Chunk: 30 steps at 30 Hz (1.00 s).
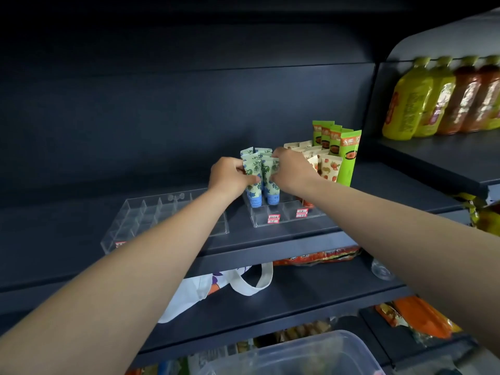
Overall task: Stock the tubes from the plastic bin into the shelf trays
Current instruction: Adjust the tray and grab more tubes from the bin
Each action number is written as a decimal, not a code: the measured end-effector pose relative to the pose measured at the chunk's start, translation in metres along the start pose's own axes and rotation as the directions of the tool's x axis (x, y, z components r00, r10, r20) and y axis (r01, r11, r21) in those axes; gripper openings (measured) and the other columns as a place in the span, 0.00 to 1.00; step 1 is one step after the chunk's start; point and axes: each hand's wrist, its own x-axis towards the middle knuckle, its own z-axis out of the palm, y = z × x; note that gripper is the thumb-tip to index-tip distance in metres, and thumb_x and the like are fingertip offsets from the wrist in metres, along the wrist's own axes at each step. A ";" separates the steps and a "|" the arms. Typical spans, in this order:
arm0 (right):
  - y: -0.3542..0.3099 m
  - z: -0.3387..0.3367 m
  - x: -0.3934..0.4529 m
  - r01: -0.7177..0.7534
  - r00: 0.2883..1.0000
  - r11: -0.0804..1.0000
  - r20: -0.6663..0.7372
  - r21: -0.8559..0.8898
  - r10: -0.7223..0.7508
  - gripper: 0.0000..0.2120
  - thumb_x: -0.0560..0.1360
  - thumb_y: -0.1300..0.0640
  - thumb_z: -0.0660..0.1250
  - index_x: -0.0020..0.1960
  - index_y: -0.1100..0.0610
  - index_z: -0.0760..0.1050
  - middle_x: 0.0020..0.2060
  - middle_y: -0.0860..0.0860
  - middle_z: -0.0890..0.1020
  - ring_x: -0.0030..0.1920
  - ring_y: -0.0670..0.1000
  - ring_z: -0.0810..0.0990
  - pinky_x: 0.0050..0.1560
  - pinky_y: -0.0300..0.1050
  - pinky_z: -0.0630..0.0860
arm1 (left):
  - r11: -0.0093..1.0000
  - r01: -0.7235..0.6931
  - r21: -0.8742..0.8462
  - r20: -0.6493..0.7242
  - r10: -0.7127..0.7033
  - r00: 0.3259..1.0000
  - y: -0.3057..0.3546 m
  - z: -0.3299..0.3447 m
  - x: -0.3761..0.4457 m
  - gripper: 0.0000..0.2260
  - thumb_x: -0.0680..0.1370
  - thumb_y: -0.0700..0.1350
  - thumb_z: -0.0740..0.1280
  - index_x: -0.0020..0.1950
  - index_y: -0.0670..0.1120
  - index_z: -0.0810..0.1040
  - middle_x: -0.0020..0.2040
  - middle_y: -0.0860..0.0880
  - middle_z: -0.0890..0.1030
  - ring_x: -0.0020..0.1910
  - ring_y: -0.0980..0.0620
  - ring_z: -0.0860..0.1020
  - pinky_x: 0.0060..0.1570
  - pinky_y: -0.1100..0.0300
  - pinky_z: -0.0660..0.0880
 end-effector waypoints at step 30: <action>-0.026 -0.073 -0.032 0.217 0.958 0.888 -0.085 -0.407 -0.273 0.42 0.66 0.43 0.73 0.73 0.55 0.58 0.69 0.56 0.66 0.72 0.59 0.58 0.68 0.57 0.63 | 0.611 -0.267 0.745 0.144 0.243 0.959 0.067 -0.064 -0.029 0.43 0.66 0.55 0.76 0.75 0.49 0.58 0.74 0.44 0.58 0.73 0.44 0.56 0.67 0.48 0.61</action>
